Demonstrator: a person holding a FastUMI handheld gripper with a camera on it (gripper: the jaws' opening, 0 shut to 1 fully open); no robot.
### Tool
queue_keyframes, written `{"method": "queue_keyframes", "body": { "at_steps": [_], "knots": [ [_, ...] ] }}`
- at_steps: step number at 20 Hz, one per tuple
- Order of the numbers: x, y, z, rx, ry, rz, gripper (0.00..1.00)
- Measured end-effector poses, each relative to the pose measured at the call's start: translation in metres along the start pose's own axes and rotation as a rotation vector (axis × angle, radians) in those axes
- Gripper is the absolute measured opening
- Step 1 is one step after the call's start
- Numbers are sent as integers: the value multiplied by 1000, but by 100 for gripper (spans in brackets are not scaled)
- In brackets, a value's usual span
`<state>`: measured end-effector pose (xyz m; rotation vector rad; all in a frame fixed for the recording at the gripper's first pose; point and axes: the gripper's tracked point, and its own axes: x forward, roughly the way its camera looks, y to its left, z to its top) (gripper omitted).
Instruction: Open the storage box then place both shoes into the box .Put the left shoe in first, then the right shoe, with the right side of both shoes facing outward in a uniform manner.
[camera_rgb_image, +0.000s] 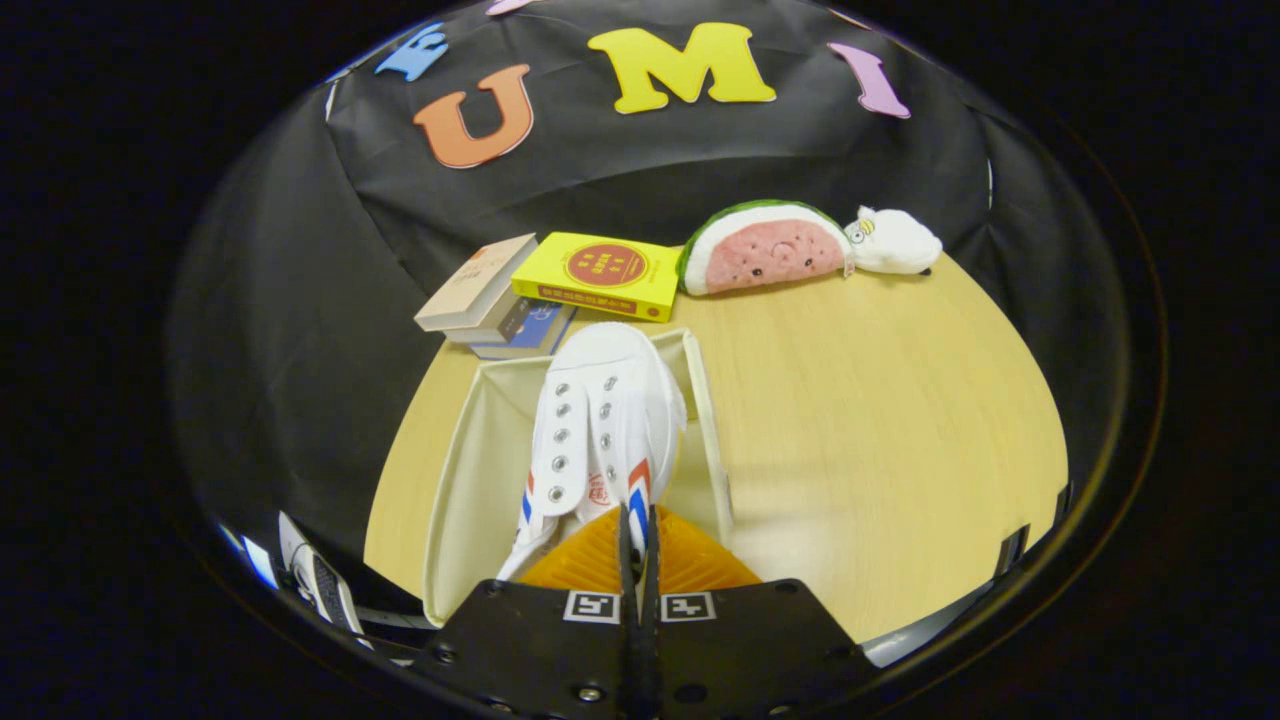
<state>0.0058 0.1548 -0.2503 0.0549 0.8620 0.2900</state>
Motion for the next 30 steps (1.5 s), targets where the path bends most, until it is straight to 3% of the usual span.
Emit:
{"method": "queue_keyframes", "body": {
  "at_steps": [5, 7, 8, 11, 14, 16, 24, 30],
  "knots": [
    [3, -9, -17, 18, 33, -9, 0],
    [4, -2, -16, 38, 21, 29, 3],
    [2, 6, -12, 43, 2, 64, 17],
    [-12, 7, 3, -18, -82, 46, 39],
    [-36, 9, 17, -53, -175, 15, 81],
    [-58, 9, 29, -72, -254, -12, 92],
    [-176, -2, 65, -72, -596, -70, 96],
    [-214, -26, 48, -89, -735, -119, 96]
  ]
}}
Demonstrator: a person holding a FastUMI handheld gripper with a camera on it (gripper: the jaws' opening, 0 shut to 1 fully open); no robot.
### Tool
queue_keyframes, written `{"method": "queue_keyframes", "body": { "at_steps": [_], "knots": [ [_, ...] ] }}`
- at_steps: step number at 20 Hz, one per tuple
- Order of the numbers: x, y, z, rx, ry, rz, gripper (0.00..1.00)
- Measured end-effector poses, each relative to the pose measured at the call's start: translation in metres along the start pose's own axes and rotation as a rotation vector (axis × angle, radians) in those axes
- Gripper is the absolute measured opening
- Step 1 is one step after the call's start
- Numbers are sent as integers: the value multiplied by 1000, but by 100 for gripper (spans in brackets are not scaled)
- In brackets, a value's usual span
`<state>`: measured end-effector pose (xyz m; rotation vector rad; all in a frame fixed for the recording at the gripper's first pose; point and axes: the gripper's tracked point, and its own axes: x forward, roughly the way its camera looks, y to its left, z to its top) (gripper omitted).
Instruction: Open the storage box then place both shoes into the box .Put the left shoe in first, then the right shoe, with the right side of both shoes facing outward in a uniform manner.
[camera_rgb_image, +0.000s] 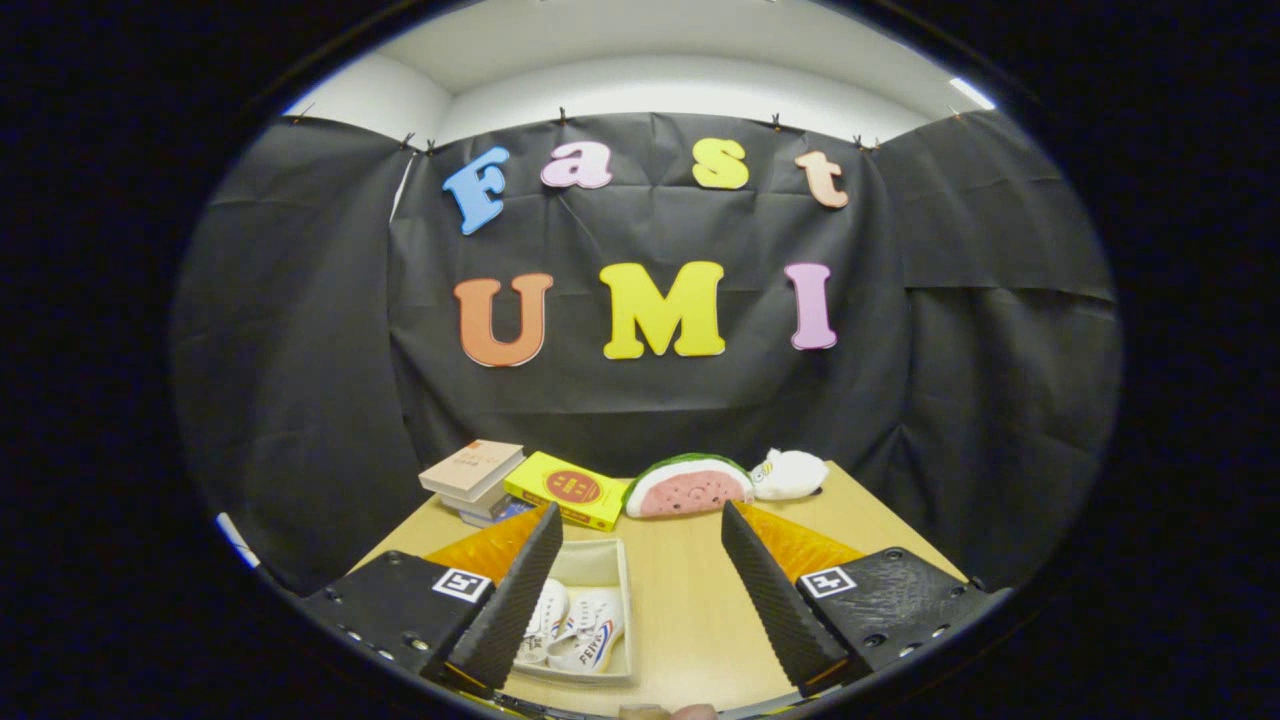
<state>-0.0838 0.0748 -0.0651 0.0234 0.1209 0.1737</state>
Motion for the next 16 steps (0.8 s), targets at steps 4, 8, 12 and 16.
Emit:
{"method": "queue_keyframes", "body": {
  "at_steps": [4, 8, 12, 16],
  "knots": [
    [-11, -14, -18, 7, -3, -4, 96],
    [-16, -27, -16, 14, -12, -25, 96],
    [-20, -36, -3, -7, -41, -34, 96],
    [-21, -38, -1, 9, -49, -34, 96]
  ]
}}
